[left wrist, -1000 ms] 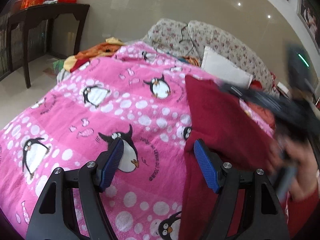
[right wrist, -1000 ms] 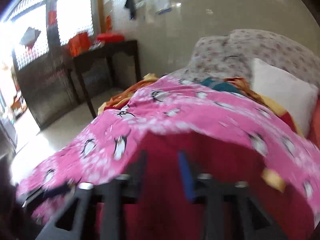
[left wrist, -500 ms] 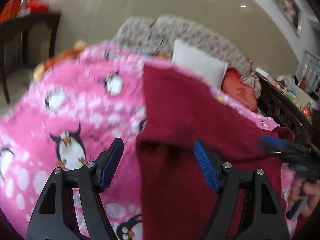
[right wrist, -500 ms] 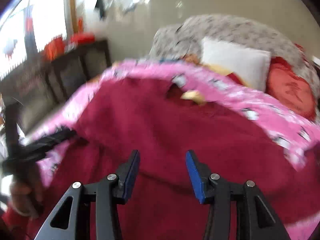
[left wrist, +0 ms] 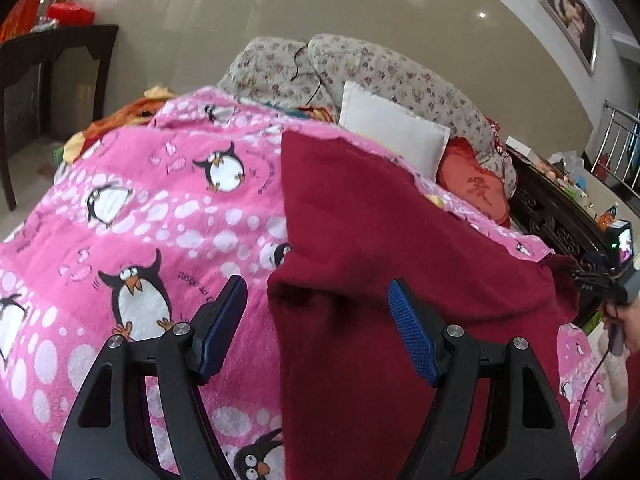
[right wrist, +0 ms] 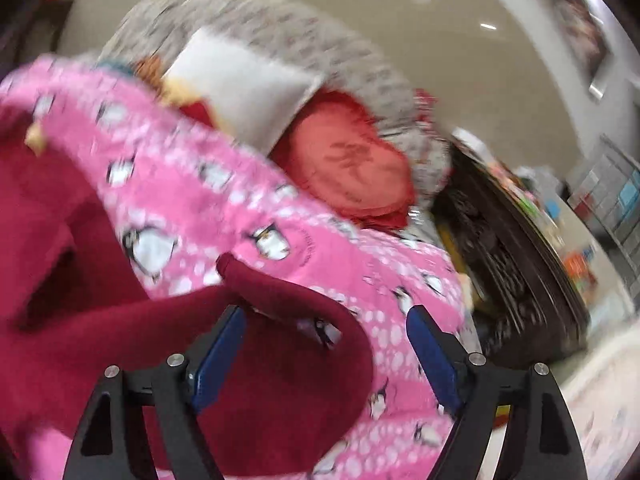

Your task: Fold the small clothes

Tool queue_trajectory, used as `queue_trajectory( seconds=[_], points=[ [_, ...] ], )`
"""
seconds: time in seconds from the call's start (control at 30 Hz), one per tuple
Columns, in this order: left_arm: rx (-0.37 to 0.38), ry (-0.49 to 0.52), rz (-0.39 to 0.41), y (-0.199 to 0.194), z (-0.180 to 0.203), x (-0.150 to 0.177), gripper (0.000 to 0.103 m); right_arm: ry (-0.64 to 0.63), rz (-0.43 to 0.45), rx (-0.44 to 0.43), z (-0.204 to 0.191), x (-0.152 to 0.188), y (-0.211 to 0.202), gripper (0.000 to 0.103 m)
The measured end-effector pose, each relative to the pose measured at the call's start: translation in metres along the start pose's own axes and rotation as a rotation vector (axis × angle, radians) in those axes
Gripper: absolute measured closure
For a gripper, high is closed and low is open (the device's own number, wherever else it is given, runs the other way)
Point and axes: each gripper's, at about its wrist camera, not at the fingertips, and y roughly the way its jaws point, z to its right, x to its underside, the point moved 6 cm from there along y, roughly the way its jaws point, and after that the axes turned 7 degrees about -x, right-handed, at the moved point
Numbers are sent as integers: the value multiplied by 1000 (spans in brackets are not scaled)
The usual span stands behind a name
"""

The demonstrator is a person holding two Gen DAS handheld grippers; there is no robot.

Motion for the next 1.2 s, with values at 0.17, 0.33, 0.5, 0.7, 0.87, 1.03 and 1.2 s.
queue_trajectory(
  seconds=[0.17, 0.33, 0.5, 0.7, 0.87, 1.03, 1.2],
  points=[
    [5, -52, -29, 5, -10, 1, 29, -91, -11, 89, 16, 4, 28, 57],
    [-1, -30, -22, 4, -4, 2, 29, 95, -5, -125, 32, 19, 26, 93],
    [5, -4, 29, -7, 1, -1, 29, 341, 105, -377, 36, 26, -19, 94],
    [39, 14, 59, -13, 6, -4, 29, 534, 253, -672, 16, -2, -74, 94],
    [199, -31, 17, -21, 21, -5, 29, 626, 379, -884, -28, -48, -116, 94],
    [349, -112, -39, -25, 43, -8, 21, 538, 435, -965, -122, -84, -138, 94],
    [349, -155, -82, -18, 49, -18, 21, 388, 249, -978, -256, -86, -91, 84]
  ],
)
